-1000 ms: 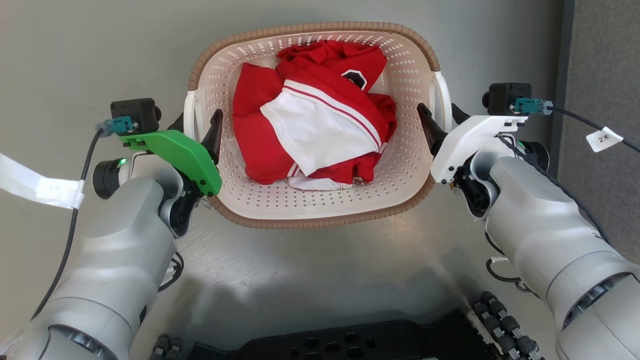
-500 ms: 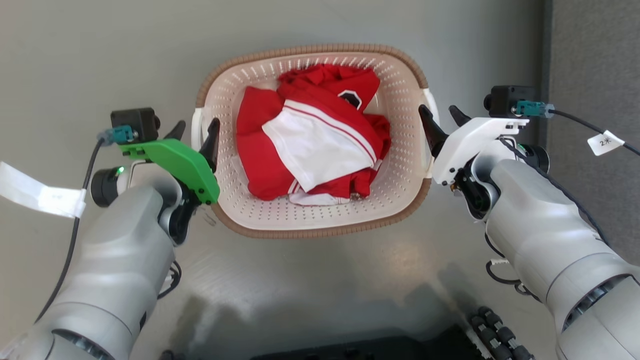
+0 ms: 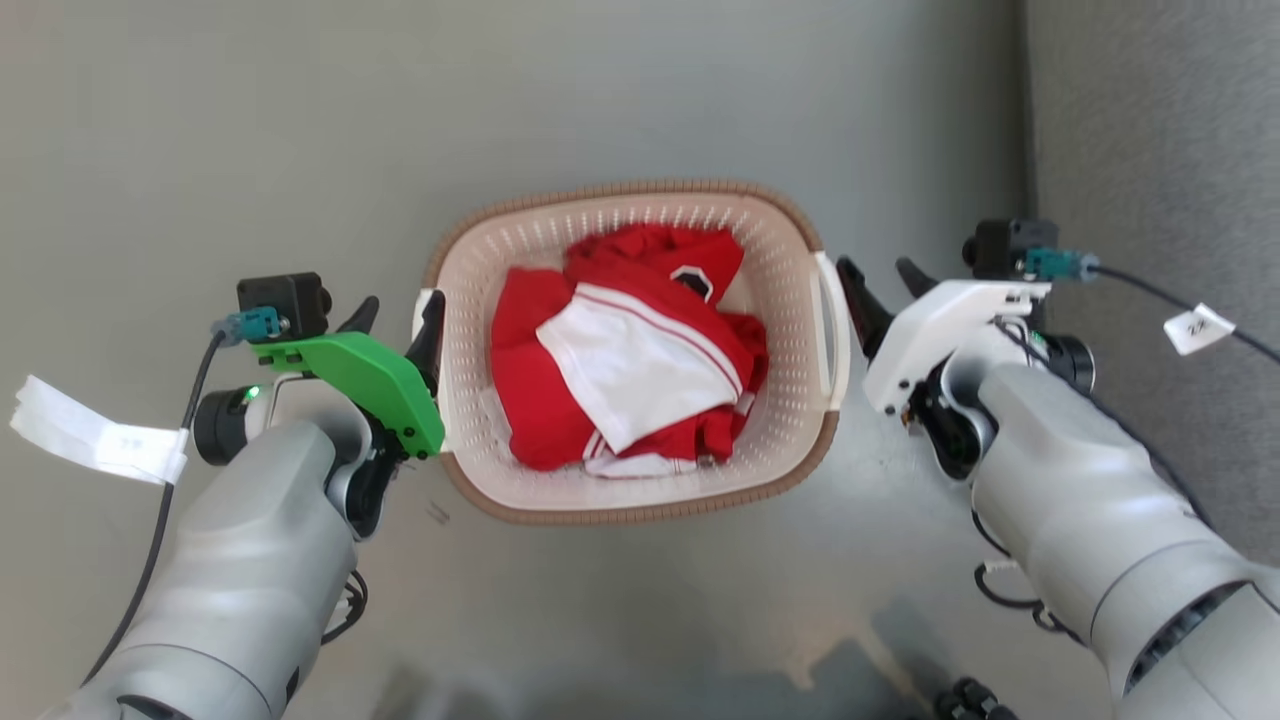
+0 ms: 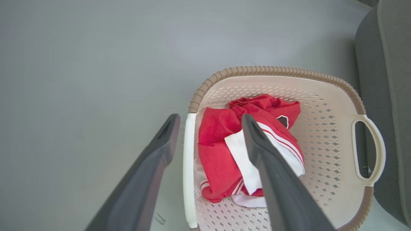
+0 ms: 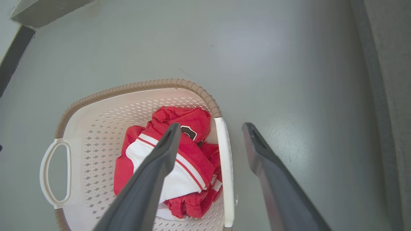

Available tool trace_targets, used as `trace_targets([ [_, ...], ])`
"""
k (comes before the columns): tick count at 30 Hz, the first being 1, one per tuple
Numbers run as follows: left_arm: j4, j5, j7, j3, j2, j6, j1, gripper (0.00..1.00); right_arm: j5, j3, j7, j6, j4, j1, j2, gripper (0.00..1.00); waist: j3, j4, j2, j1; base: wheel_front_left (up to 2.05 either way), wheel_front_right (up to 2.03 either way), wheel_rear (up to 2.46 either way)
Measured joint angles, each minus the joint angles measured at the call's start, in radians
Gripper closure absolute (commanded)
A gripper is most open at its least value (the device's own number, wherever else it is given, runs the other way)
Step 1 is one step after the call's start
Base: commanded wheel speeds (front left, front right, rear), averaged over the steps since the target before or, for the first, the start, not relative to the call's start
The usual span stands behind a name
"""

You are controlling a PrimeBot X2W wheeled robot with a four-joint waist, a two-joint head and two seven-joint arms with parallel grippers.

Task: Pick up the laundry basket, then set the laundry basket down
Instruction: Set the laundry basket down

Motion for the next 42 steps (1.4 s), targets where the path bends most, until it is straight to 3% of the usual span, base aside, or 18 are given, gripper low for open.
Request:
trace_targets([
  [12,-0.059,0.016,-0.001,0.059,0.033,0.0,0.034,0.0,-0.037,-0.018,0.0,0.001,-0.028,0.031,-0.004,0.0,-0.168,0.001,0.0,0.0,0.0,0.0,0.0],
  [30,-0.167,0.137,-0.001,0.206,0.071,0.0,0.179,0.0,-0.126,-0.086,-0.001,-0.002,-0.155,0.166,-0.052,0.0,-0.42,0.0,0.0,-0.0001,0.0,0.0,0.0],
  [42,-0.303,0.24,-0.001,0.322,0.083,0.019,0.268,0.0,-0.197,-0.177,-0.001,-0.035,-0.301,0.236,-0.072,0.0,-0.523,0.009,0.0,-0.0001,0.0,0.0,0.0],
])
